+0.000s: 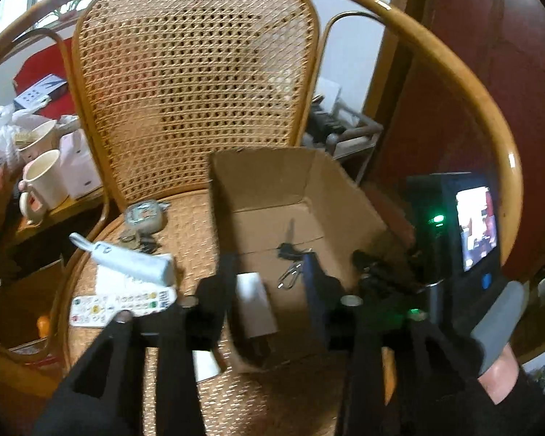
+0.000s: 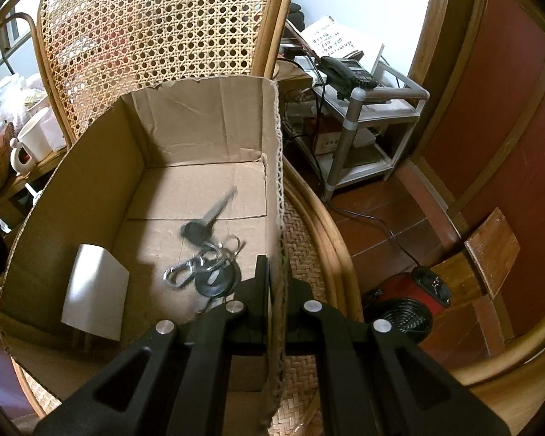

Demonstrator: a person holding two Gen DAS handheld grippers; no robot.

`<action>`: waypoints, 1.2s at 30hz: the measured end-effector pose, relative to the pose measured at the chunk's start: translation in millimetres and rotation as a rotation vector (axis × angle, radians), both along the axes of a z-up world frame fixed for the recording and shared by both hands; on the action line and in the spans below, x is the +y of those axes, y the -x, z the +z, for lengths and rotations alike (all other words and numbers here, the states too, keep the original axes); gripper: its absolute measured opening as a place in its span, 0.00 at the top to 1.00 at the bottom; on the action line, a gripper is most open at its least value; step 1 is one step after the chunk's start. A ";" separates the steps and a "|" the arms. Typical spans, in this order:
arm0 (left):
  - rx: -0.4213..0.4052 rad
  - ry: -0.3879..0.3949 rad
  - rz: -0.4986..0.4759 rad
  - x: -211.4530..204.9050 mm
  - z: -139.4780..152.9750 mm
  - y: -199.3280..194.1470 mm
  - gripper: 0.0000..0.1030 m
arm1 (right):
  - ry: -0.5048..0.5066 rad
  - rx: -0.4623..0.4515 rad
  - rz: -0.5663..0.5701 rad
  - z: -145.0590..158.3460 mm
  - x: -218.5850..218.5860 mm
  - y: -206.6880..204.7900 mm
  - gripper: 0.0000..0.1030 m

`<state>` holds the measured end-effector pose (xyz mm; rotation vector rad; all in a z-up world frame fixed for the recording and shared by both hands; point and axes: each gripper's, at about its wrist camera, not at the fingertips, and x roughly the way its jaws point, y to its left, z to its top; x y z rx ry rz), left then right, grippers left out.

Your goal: Organize rigid objects

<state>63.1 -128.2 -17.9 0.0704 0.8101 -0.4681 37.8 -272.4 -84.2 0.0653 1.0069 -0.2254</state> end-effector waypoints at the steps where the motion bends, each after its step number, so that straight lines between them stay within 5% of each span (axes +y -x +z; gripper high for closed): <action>1: -0.014 -0.013 0.017 2.9 1.1 0.0 0.32 | 0.001 0.000 0.000 0.2 -0.1 0.1 0.94; 2: -0.035 -0.024 0.032 6.1 2.9 -0.4 0.18 | 0.001 0.000 0.000 0.3 -0.2 0.1 0.94; 7: -0.096 -0.055 0.144 30.5 10.9 -9.0 0.03 | 0.000 -0.001 -0.001 0.2 -0.2 0.1 0.94; 16: 0.009 -0.105 0.222 67.5 -6.4 -22.1 0.03 | 0.000 0.001 0.002 0.2 -0.5 0.7 0.94; 24: 0.010 -0.206 0.244 84.5 -16.0 -27.3 0.03 | 0.000 0.001 0.002 0.3 -0.6 0.7 0.94; 36: 0.167 -0.171 0.170 98.4 -49.7 -34.8 0.03 | 0.001 0.001 0.002 0.2 -0.3 0.8 0.94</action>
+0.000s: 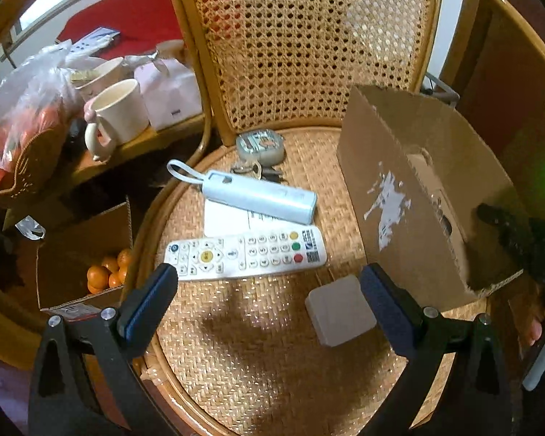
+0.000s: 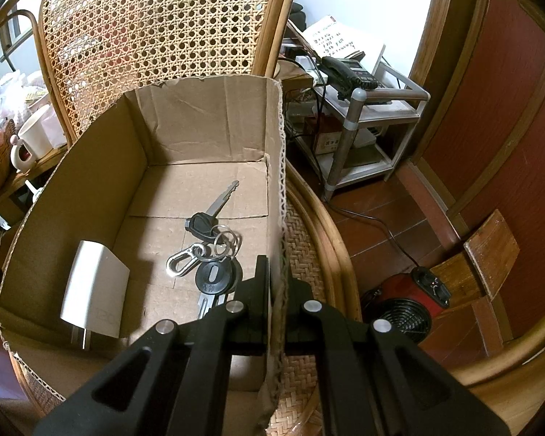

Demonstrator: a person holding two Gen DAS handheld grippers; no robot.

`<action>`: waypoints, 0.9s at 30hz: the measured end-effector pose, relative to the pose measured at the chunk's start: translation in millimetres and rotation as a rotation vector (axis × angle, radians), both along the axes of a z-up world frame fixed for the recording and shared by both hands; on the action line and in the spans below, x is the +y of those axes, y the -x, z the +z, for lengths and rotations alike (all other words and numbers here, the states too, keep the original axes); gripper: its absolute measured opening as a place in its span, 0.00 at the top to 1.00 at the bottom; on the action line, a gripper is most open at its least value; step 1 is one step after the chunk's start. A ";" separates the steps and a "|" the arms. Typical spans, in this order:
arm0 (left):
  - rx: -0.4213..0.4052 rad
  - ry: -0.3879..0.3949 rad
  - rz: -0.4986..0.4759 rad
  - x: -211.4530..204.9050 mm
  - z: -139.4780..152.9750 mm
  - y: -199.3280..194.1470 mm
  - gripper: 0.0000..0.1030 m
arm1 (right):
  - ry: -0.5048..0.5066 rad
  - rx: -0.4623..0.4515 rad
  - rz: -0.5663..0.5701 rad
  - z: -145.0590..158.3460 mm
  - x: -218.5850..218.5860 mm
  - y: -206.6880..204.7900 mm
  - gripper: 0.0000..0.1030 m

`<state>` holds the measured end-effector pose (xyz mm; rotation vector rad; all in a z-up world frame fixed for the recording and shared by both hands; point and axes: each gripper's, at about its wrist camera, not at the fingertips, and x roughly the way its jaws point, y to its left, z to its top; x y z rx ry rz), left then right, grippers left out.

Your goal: Organize rigid objects

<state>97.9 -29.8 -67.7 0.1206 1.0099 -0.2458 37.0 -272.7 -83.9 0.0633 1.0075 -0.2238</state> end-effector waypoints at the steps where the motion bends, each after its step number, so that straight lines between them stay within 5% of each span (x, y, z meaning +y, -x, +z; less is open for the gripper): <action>1: 0.010 -0.005 -0.005 -0.6 -2.9 -0.4 0.03 | 0.000 0.000 0.000 0.0 0.0 0.0 0.94; 27: 0.122 -0.072 -0.088 -19.5 -39.7 -3.9 0.03 | 0.005 0.001 0.006 0.5 -1.7 0.7 0.94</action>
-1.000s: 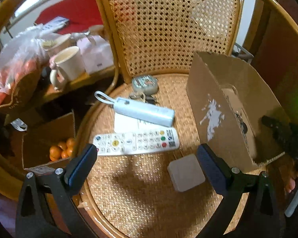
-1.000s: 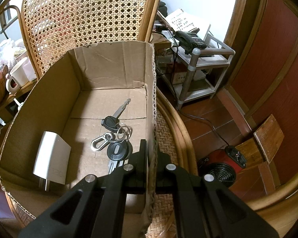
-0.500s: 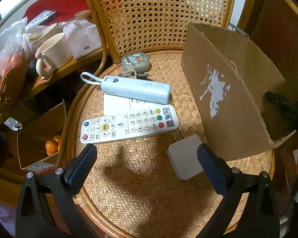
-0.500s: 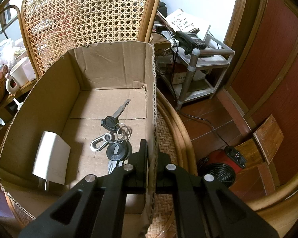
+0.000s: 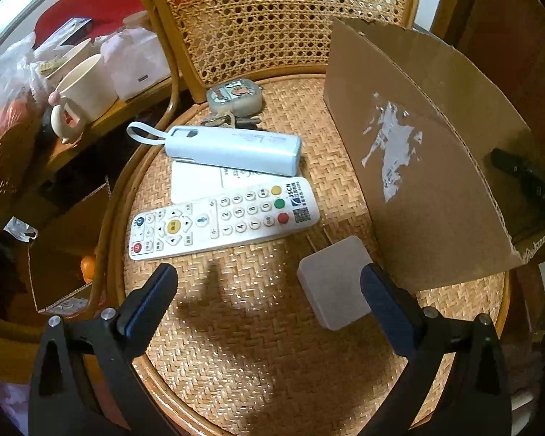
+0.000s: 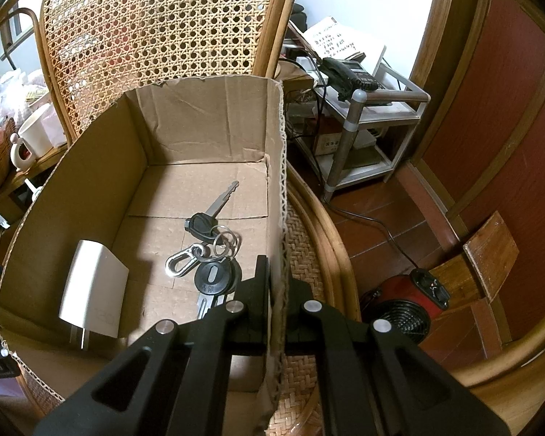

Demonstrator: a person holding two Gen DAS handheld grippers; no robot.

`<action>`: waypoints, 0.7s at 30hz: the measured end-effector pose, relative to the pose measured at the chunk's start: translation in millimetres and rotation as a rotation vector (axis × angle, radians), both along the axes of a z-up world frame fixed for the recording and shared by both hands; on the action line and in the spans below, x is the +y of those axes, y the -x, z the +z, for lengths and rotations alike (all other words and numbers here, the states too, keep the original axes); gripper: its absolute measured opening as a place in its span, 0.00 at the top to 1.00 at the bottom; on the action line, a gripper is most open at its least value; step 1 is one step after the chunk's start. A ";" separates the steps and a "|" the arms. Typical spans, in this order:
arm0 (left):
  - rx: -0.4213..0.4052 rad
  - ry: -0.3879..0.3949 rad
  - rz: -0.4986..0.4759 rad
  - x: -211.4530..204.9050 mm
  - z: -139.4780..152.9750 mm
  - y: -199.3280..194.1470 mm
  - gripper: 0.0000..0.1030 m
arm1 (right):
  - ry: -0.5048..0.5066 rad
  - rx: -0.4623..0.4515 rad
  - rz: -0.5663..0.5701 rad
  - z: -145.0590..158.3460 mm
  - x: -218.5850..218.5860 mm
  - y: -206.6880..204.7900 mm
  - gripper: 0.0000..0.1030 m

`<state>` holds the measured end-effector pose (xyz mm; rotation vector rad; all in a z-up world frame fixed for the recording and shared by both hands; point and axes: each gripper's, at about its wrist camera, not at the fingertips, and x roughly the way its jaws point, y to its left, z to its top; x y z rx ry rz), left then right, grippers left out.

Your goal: Organize rigid objects

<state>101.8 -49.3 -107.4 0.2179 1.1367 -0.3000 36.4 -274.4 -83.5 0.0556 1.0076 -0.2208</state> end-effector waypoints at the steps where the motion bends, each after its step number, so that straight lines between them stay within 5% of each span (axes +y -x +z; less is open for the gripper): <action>1: 0.000 -0.002 -0.004 -1.2 -0.4 0.4 0.03 | 0.001 0.000 0.001 0.0 -0.2 0.0 0.94; 21: 0.000 -0.050 -0.095 -26.5 -7.5 6.4 0.03 | 0.004 0.002 0.002 1.9 1.4 -1.8 0.94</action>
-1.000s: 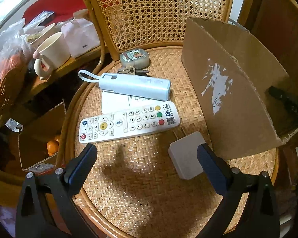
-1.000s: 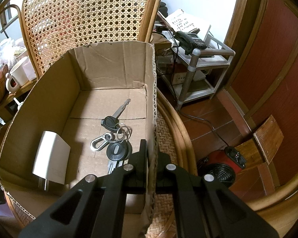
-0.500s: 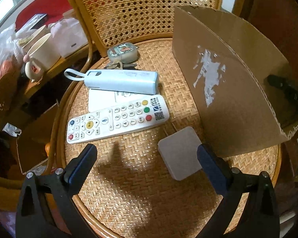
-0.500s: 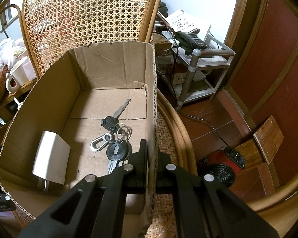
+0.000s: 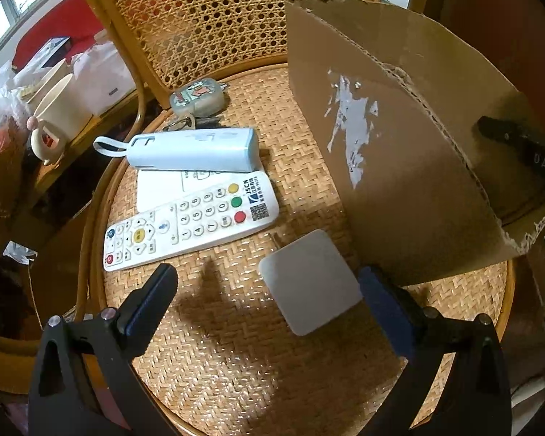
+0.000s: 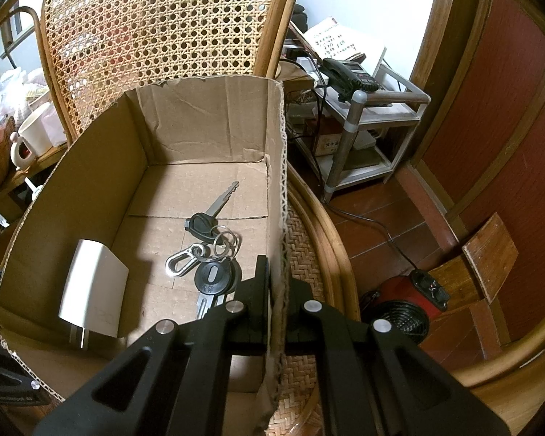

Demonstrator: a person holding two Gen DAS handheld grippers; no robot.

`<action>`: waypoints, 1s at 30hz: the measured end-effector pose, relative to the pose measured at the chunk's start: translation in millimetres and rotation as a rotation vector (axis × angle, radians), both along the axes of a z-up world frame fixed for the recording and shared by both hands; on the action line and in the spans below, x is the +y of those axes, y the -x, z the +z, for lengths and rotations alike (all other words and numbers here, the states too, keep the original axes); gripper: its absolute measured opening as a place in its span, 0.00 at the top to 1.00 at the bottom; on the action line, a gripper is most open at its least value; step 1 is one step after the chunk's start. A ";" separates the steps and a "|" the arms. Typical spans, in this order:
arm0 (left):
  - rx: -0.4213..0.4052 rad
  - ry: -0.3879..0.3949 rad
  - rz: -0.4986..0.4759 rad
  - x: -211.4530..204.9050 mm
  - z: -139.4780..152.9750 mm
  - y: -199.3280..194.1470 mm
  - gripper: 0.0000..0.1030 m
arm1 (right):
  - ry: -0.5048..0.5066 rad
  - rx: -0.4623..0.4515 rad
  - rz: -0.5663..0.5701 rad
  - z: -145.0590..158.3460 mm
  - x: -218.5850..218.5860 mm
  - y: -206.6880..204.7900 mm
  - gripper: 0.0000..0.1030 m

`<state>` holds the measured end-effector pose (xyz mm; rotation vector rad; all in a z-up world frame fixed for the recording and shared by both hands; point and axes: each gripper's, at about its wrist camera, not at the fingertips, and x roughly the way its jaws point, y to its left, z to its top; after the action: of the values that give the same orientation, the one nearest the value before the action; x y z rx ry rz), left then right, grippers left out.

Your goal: Organize rigid objects

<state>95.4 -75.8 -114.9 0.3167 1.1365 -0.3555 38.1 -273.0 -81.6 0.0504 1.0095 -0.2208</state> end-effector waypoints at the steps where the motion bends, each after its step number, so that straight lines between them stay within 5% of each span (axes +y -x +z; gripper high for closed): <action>1: 0.000 -0.005 -0.004 -1.1 -0.6 0.8 0.03 | 0.000 0.000 0.000 0.4 0.0 -0.5 0.94; 12: -0.025 -0.117 -0.006 -10.8 -13.8 0.0 0.03 | 0.000 0.000 0.001 0.3 0.2 -0.3 0.94; 18: 0.007 -0.052 -0.032 -8.7 -14.4 1.1 0.23 | 0.001 0.000 0.002 0.1 0.4 -0.1 0.94; 21: 0.025 -0.005 -0.057 -11.5 -13.1 4.6 0.45 | 0.001 0.000 0.001 0.1 0.5 -0.1 0.94; 30: 0.007 0.029 -0.066 -7.9 -5.5 11.4 0.46 | 0.001 0.000 0.001 0.0 0.6 0.0 0.94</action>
<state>83.9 -83.7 -120.4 0.3281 1.1289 -0.4316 38.2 -272.3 -81.5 0.0493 1.0090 -0.2198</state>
